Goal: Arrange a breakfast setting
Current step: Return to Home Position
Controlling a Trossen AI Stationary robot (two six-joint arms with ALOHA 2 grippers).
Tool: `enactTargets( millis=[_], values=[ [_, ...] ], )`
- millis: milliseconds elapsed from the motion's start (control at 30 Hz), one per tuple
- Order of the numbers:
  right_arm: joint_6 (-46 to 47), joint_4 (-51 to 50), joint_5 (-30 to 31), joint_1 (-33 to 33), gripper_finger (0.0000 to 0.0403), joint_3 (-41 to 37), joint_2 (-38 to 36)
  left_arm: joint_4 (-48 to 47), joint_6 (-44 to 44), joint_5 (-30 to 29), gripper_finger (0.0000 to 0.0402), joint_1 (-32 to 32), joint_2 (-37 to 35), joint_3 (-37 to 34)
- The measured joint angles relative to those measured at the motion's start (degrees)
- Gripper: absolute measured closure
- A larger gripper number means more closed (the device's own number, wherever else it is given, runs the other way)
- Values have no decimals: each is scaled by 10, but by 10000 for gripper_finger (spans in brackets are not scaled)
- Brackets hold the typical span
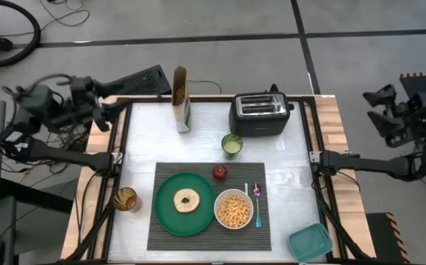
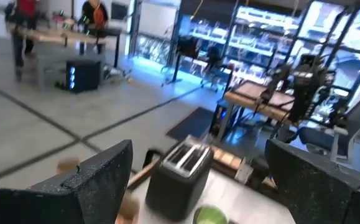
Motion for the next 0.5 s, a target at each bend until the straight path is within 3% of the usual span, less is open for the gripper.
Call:
enactTargets(
  millis=[133, 400, 500],
  values=[
    [15, 82, 1, 2, 67, -104, -67, 37, -26, 0, 54, 0, -73, -109],
    [52, 139, -3, 4, 67, -275, -161, 160, -76, 17, 54, 0, -214, -321],
    [32, 108, -55, 7, 67, -310, -157, 206, -79, 46, 54, 0, -258, -383]
  ],
)
